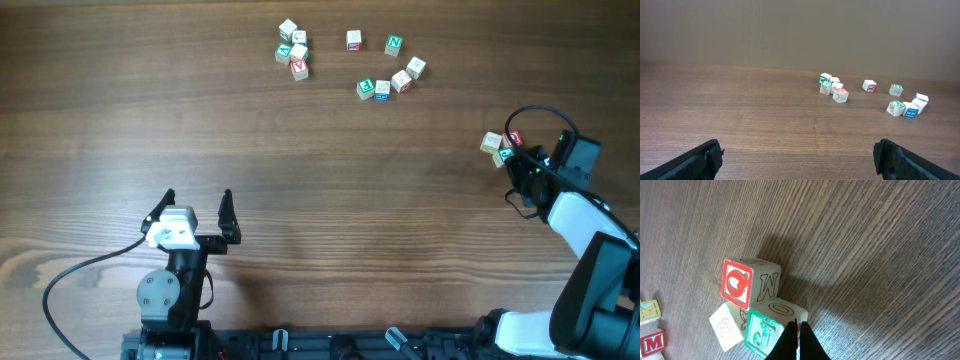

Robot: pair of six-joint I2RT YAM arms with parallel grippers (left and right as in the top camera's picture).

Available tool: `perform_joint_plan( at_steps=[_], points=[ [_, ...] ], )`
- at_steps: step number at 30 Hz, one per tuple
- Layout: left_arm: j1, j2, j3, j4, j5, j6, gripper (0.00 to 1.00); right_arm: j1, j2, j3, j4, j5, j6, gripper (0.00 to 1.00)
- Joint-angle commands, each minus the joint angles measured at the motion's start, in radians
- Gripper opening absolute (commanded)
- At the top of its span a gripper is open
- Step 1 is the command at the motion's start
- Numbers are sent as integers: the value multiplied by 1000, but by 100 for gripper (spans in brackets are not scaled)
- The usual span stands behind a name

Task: Form a circle

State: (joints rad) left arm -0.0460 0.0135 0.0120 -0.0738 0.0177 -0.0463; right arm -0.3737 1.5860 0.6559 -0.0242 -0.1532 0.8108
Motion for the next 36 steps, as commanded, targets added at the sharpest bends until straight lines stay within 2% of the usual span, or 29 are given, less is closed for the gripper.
perform_joint_plan(
  at_steps=[1, 7, 15, 23, 29, 34, 36],
  points=[
    [-5, -8, -6, -1, 16, -6, 100, 4, 11, -7, 4, -4, 11, 5],
    [-5, -8, -6, -1, 16, -6, 100, 4, -13, -6, -58, -5, 28, 4],
    [-5, -8, -6, -1, 16, -6, 100, 4, -198, -6, -276, 123, 32, 5],
    [-5, -8, -6, -1, 16, -6, 100, -37, -264, -5, -262, 235, 72, 5],
    [-5, -8, -6, -1, 16, -6, 100, -35, -230, -5, -84, 243, 57, 4],
    [-5, -8, -6, -1, 16, -6, 100, -9, -89, -5, 140, 224, 55, 5],
    [-5, -8, -6, -1, 16, -6, 100, -10, -62, 1, 152, 221, 52, 5]
  ],
)
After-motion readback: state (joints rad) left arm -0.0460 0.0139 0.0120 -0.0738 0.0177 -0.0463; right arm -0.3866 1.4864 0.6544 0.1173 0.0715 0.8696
